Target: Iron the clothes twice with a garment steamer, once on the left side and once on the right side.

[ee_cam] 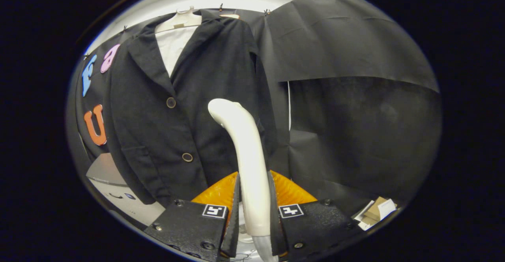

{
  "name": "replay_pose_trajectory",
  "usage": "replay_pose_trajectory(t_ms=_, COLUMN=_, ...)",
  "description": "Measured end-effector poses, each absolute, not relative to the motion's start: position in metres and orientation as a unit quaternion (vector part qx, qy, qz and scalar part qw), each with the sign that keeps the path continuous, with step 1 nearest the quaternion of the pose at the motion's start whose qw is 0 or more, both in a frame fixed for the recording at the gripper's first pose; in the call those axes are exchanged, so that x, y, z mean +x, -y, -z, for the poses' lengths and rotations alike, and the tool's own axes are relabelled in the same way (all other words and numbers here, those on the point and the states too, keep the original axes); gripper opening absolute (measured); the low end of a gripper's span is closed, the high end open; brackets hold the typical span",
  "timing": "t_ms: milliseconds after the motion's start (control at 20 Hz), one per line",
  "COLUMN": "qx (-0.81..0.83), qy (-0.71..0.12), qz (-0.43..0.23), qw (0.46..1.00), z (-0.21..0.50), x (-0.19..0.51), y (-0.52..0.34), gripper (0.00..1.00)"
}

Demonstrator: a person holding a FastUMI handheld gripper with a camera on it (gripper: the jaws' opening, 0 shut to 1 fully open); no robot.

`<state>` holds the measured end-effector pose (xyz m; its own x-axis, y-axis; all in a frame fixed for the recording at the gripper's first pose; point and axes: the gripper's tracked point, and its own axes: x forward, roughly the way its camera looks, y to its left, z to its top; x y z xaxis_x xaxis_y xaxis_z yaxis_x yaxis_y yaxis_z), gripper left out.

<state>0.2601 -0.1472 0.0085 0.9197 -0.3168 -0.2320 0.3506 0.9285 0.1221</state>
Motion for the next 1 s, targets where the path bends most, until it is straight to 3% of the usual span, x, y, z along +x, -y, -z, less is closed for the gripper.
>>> replay_pose_trajectory(t_ms=700, qx=0.073, qy=-0.123, qz=0.166, qw=0.976, z=0.03, x=0.251, y=0.135, gripper=0.35)
replay_pose_trajectory(t_ms=1000, qx=0.098, qy=-0.137, qz=0.132, qw=0.977, z=0.049, x=0.253, y=0.124, gripper=0.35)
